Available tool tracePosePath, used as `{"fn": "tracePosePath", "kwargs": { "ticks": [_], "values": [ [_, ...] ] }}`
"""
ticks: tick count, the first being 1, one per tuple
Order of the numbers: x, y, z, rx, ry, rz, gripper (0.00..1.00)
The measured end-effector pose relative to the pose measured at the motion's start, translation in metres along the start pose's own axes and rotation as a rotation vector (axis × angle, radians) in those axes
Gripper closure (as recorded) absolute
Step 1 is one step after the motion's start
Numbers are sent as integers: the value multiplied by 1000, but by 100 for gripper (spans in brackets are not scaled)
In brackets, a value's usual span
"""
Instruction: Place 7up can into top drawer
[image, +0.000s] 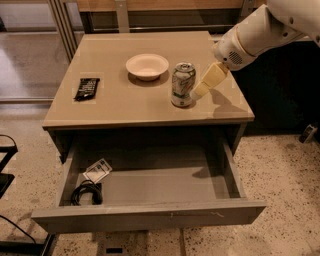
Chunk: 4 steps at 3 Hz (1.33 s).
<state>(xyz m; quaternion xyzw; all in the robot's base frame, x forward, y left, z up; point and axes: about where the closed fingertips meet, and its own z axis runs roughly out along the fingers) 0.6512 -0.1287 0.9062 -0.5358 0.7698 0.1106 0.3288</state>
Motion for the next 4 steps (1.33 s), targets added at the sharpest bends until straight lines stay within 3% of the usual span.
{"fn": "tracePosePath", "kwargs": {
  "ticks": [3, 4],
  "values": [
    [-25, 8, 43, -98, -66, -20, 0],
    [-25, 9, 44, -101, -67, -20, 16]
  ]
}}
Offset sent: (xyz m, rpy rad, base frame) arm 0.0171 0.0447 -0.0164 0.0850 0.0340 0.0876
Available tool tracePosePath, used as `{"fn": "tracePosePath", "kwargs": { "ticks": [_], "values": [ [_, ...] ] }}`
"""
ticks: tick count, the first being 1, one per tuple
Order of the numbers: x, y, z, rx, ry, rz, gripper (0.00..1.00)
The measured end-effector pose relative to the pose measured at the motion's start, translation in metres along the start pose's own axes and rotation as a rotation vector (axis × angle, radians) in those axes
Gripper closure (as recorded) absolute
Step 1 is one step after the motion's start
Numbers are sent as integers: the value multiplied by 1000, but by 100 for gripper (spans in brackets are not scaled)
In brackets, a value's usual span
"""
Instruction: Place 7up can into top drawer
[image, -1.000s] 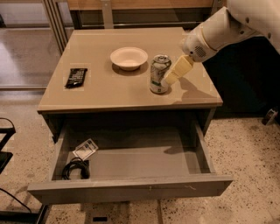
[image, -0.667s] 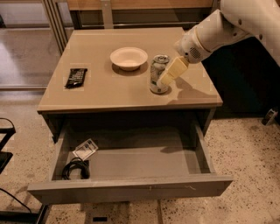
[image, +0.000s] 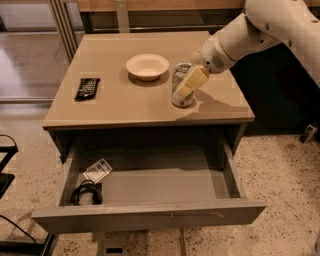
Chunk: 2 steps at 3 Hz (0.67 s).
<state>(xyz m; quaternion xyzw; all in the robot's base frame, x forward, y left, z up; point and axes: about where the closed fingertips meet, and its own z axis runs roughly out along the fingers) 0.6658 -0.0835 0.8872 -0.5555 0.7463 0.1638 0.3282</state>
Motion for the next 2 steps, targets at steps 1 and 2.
{"fn": "tracePosePath", "kwargs": {
  "ticks": [1, 2],
  "values": [
    [0, 0, 0, 0, 0, 0, 47],
    [0, 0, 0, 0, 0, 0, 70]
  ]
}}
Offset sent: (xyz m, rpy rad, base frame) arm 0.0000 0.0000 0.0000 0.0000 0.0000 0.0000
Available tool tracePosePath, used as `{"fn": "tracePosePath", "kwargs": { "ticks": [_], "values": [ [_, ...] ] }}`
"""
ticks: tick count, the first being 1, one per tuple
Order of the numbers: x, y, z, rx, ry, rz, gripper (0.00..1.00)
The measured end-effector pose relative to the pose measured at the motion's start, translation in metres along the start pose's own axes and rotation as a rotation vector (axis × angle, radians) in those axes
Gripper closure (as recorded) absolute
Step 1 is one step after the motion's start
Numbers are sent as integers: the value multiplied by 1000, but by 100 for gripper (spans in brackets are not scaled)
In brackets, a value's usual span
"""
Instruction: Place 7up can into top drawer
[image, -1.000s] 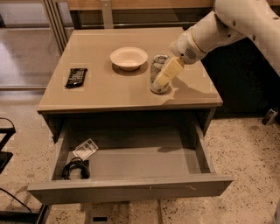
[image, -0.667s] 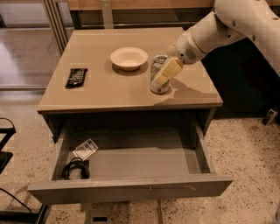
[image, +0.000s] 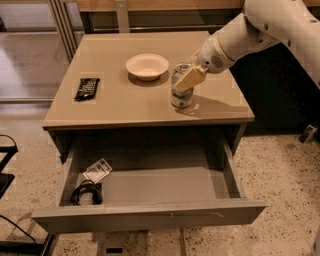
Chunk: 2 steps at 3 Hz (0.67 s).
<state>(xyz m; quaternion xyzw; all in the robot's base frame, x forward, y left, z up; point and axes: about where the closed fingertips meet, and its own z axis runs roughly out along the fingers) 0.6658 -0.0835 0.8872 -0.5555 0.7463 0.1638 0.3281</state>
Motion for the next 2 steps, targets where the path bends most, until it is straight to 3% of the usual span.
{"fn": "tracePosePath", "kwargs": {
  "ticks": [1, 2],
  "values": [
    [0, 0, 0, 0, 0, 0, 99],
    [0, 0, 0, 0, 0, 0, 100]
  ]
}}
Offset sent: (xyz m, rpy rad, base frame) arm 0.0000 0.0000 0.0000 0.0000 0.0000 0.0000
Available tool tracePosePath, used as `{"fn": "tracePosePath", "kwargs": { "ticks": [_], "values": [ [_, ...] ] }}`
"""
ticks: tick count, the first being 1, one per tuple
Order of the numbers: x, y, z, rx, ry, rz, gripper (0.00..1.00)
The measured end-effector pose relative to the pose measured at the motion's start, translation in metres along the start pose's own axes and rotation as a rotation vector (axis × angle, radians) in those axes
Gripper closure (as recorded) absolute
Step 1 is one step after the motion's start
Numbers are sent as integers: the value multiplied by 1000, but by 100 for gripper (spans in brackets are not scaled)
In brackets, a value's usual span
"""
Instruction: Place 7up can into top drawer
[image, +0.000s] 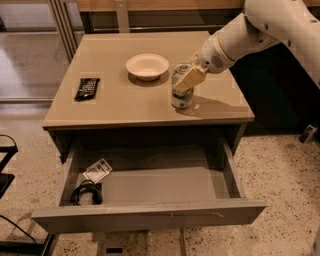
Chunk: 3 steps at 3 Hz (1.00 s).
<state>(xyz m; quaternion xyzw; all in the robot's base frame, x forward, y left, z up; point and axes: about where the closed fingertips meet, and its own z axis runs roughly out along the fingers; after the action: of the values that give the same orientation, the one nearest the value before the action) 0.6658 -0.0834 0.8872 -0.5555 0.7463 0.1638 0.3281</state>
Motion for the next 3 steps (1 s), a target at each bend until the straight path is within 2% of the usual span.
{"fn": "tracePosePath", "kwargs": {
  "ticks": [1, 2, 3],
  "values": [
    [-4, 26, -16, 0, -10, -25, 100],
    [-10, 93, -54, 4, -28, -51, 100],
    [-8, 96, -52, 1, -26, -48, 100]
  ]
}}
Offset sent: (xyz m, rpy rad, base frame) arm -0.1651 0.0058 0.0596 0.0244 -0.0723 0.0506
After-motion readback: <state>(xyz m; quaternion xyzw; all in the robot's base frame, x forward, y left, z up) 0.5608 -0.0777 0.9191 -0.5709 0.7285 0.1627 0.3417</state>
